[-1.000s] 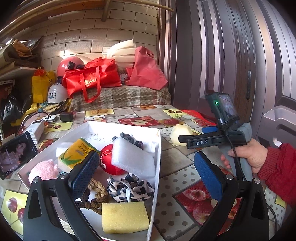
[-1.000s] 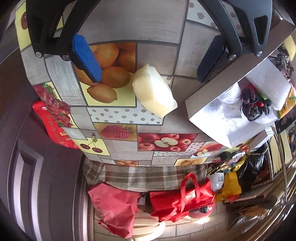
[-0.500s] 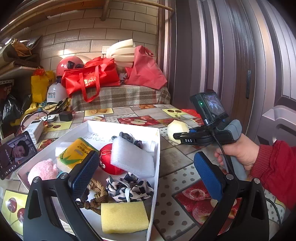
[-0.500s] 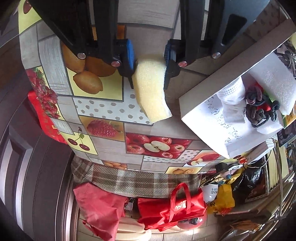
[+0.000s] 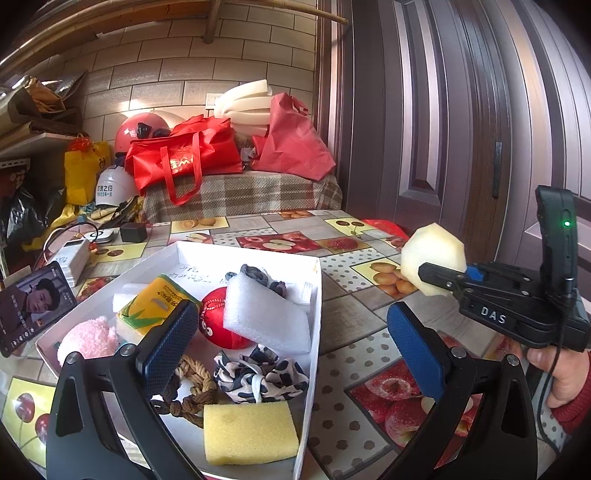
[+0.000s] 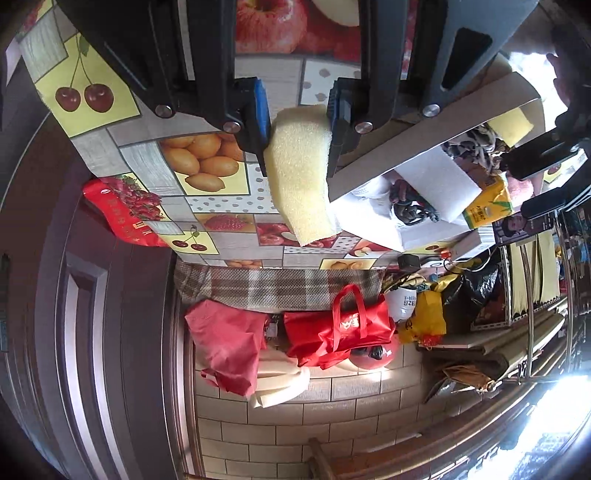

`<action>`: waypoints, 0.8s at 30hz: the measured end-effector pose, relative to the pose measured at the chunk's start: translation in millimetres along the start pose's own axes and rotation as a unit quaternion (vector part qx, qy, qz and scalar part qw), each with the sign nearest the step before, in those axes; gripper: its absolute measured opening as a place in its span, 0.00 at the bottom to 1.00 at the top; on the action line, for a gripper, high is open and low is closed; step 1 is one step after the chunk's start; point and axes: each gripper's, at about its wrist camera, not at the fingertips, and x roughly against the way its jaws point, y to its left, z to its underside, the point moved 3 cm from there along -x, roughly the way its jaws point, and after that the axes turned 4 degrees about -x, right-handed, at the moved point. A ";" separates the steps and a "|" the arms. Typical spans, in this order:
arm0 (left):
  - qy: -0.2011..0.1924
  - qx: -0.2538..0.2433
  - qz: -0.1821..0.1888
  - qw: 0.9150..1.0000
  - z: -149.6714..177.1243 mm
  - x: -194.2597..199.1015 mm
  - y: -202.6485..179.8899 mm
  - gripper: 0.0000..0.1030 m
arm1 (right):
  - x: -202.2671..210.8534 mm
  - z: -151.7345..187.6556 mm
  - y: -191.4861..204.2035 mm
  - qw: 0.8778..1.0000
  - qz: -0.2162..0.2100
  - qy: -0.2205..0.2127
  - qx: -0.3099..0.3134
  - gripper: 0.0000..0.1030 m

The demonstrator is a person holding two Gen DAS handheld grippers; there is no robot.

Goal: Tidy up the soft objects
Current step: 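Carry the pale yellow sponge over the tray with the right gripper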

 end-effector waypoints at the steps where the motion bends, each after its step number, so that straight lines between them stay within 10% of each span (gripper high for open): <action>1: -0.001 0.001 -0.001 1.000 -0.2 0.4 0.4 1.00 | 5.1 1.3 2.4 1.000 -0.006 -0.004 -0.006 0.24; 24: 0.001 0.011 -0.087 0.996 9.4 17.8 76.8 1.00 | 15.7 7.3 39.2 0.999 -0.046 -0.011 -0.008 0.24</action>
